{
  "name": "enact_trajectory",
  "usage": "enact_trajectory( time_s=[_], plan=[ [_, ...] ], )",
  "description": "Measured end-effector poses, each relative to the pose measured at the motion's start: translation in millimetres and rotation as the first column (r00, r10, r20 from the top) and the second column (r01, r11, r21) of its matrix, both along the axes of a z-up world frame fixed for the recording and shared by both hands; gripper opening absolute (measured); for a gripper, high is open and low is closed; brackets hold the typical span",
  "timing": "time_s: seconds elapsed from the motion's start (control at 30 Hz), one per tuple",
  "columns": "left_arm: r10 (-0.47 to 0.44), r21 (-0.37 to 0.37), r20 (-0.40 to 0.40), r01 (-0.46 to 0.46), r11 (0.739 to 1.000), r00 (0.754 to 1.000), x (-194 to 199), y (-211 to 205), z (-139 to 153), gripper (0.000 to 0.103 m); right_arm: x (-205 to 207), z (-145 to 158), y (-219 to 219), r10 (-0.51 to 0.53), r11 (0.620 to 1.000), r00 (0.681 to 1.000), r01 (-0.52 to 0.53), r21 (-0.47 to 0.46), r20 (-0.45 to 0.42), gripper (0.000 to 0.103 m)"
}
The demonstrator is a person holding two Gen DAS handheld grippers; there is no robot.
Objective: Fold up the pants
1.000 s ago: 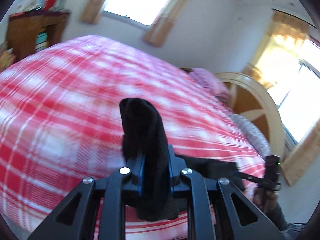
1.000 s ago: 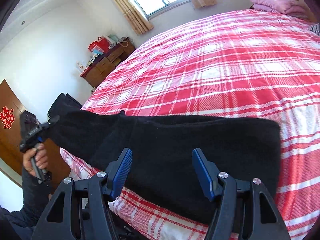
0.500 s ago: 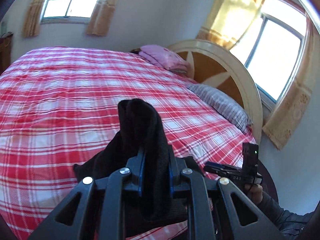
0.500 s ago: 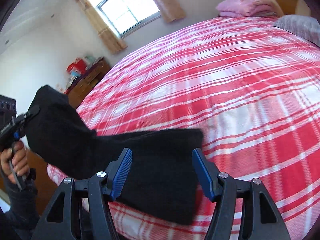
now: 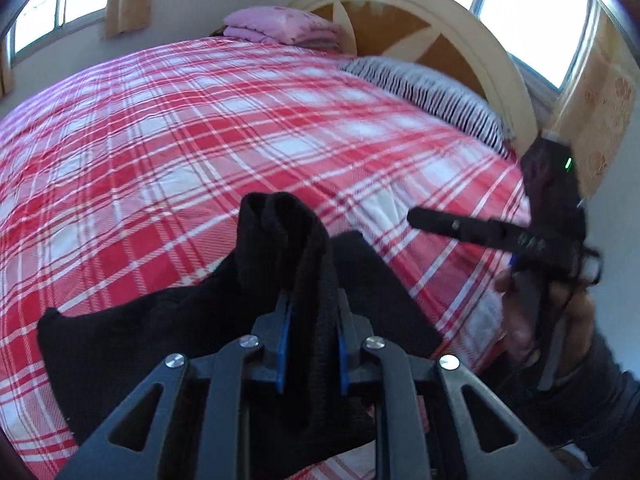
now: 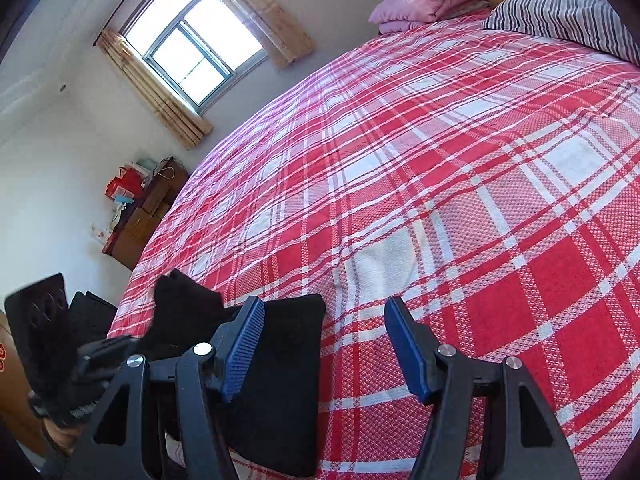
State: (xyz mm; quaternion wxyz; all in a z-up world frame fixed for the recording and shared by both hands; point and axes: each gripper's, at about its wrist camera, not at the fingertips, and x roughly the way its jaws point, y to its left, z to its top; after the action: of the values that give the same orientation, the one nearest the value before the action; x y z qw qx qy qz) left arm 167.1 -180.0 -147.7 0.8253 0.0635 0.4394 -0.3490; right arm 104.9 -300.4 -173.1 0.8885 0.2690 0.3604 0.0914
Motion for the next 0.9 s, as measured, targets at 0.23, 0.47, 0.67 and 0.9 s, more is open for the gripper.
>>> enact_trajectory(
  time_s=[0.23, 0.47, 0.67, 0.9],
  plan=[
    [-0.086, -0.021, 0.109, 0.089, 0.996, 0.990, -34.4, -15.2, 9.3, 0.035, 2.0, -0.9, 6.4, 0.058, 0.998, 0.998, -0.058, 0.016, 0.000, 0.064],
    [0.032, -0.093, 0.306, -0.003, 0.996, 0.951, -61.6, 40.0, 50.1, 0.081, 0.7, 9.8, 26.0, 0.164, 0.986, 0.986, -0.163, 0.042, -0.015, 0.067],
    [0.243, 0.029, 0.377, -0.273, 0.962, 0.894, -43.4, 97.0, 23.9, 0.089, -2.6, 4.7, 73.8, 0.258, 0.962, 0.961, -0.265, -0.067, -0.101, 0.067],
    [0.357, 0.041, 0.244, -0.378, 0.925, 0.901, -25.1, 132.6, -20.6, 0.089, -9.7, 3.4, 88.4, 0.285, 0.950, 0.953, -0.295, -0.107, -0.099, 0.017]
  ],
)
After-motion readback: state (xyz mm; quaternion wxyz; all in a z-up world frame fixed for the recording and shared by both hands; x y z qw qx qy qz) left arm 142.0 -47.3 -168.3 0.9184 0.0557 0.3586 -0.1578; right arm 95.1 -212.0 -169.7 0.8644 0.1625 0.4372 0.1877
